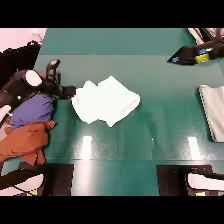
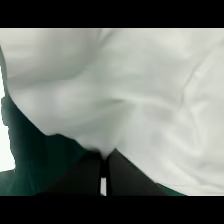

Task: Fold the shirts.

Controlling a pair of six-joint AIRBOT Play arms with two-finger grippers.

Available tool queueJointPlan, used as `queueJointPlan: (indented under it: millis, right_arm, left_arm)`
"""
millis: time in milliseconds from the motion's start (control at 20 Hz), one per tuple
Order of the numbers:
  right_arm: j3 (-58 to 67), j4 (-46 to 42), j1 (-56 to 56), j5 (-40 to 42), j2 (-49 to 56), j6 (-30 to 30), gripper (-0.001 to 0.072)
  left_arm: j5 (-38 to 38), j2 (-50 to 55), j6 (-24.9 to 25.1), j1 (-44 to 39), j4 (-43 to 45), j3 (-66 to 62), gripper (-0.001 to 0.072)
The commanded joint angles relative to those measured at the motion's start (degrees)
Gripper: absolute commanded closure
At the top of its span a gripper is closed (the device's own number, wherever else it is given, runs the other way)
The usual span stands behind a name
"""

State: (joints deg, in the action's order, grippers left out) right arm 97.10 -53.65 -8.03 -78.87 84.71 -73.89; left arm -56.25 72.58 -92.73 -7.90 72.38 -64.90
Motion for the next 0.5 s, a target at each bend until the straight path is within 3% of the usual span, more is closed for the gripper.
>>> queueJointPlan:
  millis: [0,450]
  right_arm:
    - [0.1,0.1,-3.9,5.0,9.7,0.0,0.0318]
    - [15.1,0.2,-12.6,5.1,34.6,0.0,0.0318]
  left_arm:
    - [-1.3,0.0,0.2,0.0,0.9,-6.7,0.0683]
    - [-3.1,0.0,0.2,0.0,0.8,-6.9,0.0683]
